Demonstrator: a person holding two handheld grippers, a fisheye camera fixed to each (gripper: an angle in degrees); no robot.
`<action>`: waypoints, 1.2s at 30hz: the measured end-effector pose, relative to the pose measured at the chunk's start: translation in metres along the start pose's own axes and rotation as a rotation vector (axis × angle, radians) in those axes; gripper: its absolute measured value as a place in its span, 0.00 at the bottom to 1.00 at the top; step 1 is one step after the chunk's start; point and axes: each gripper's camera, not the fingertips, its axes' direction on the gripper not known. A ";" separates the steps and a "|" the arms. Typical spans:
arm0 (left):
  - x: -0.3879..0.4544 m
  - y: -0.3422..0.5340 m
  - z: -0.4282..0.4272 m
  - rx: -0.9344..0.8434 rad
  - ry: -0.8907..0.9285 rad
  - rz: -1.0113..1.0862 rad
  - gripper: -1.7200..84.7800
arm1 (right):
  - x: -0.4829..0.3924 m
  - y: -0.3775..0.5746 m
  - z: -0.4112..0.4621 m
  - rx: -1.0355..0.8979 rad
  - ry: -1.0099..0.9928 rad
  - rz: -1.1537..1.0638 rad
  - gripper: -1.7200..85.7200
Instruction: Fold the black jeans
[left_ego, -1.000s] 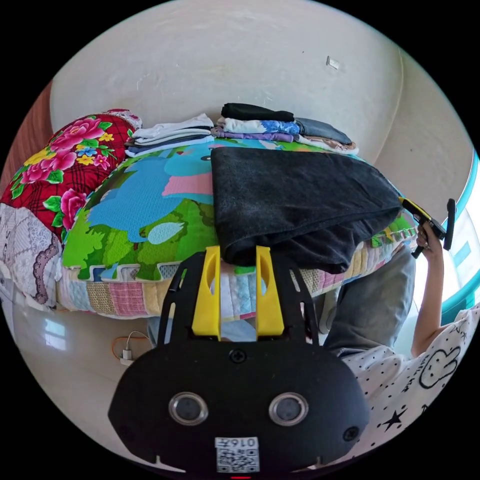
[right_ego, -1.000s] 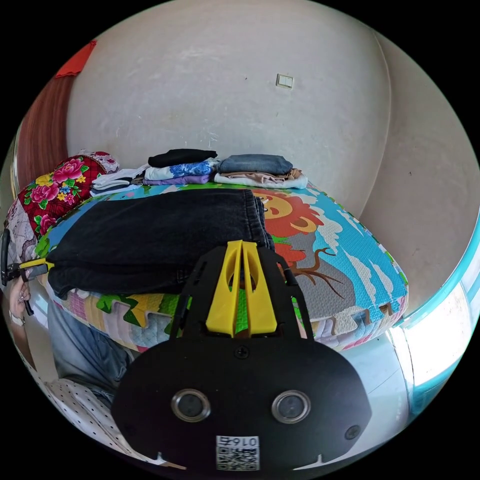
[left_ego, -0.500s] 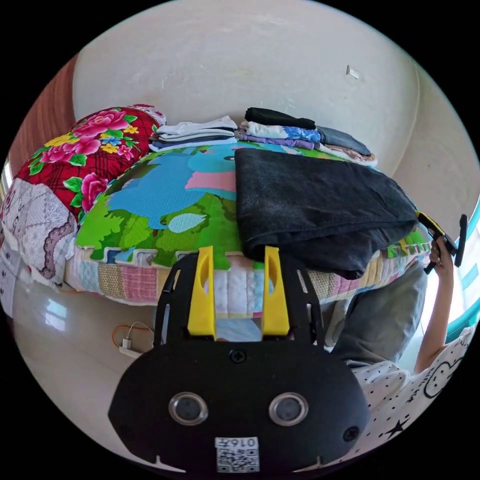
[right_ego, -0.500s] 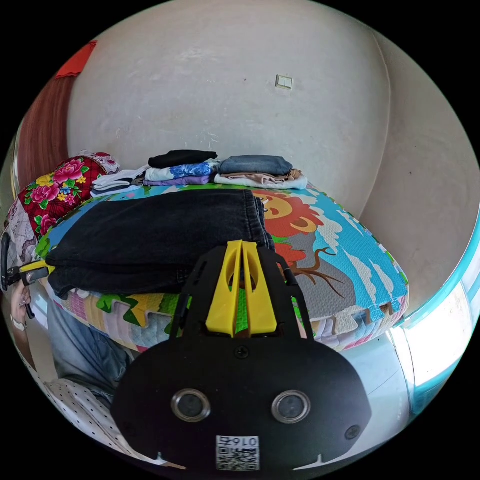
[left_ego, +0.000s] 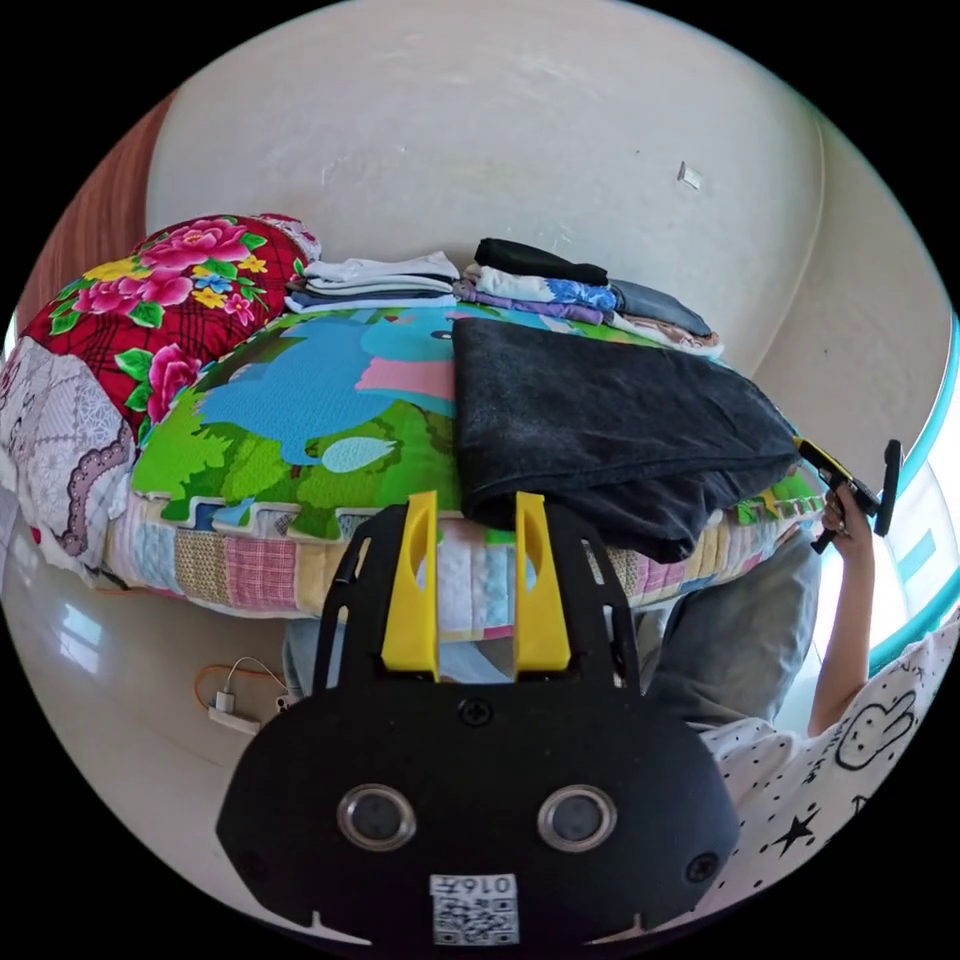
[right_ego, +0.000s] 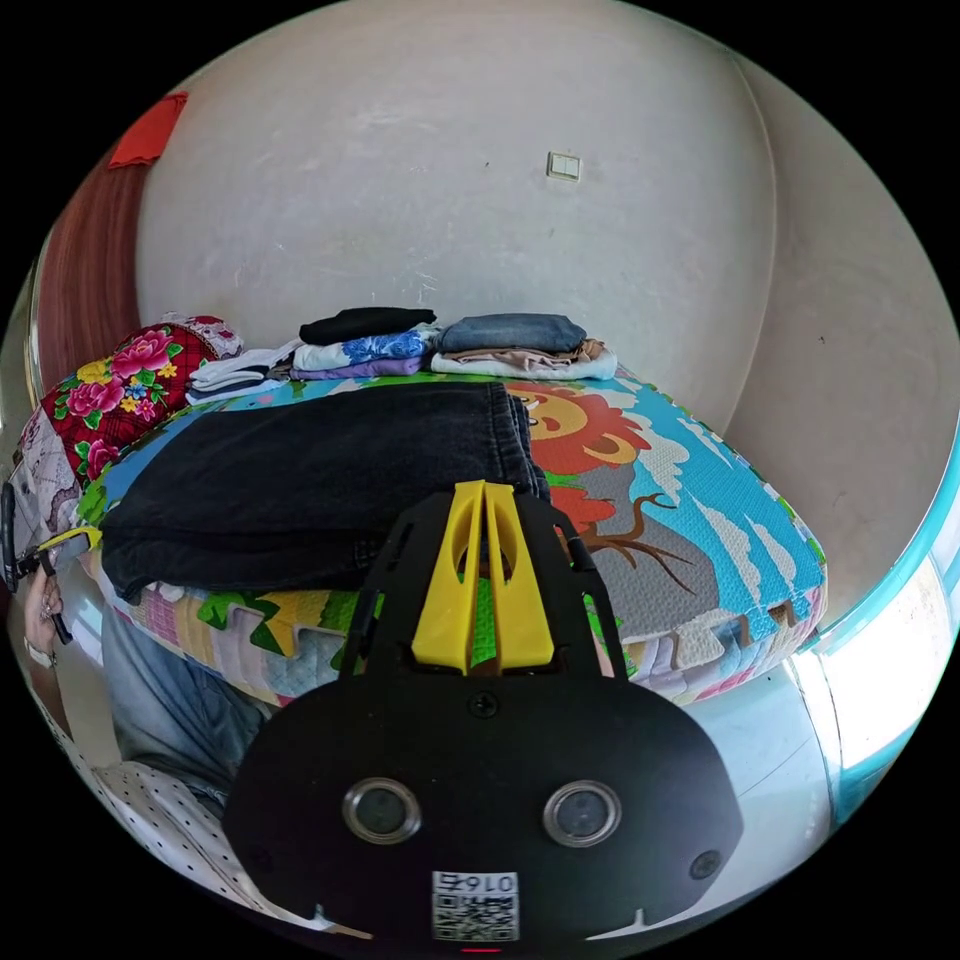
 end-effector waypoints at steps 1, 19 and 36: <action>0.001 -0.001 0.002 -0.006 0.008 0.008 0.15 | -0.001 -0.002 0.001 0.001 0.000 0.000 0.01; -0.048 0.017 -0.003 0.055 0.133 -0.060 0.01 | -0.043 -0.047 0.040 -0.015 -0.022 -0.018 0.01; -0.066 0.030 -0.021 0.105 0.167 -0.024 0.01 | -0.446 -0.277 0.162 -0.077 -0.619 -0.627 0.02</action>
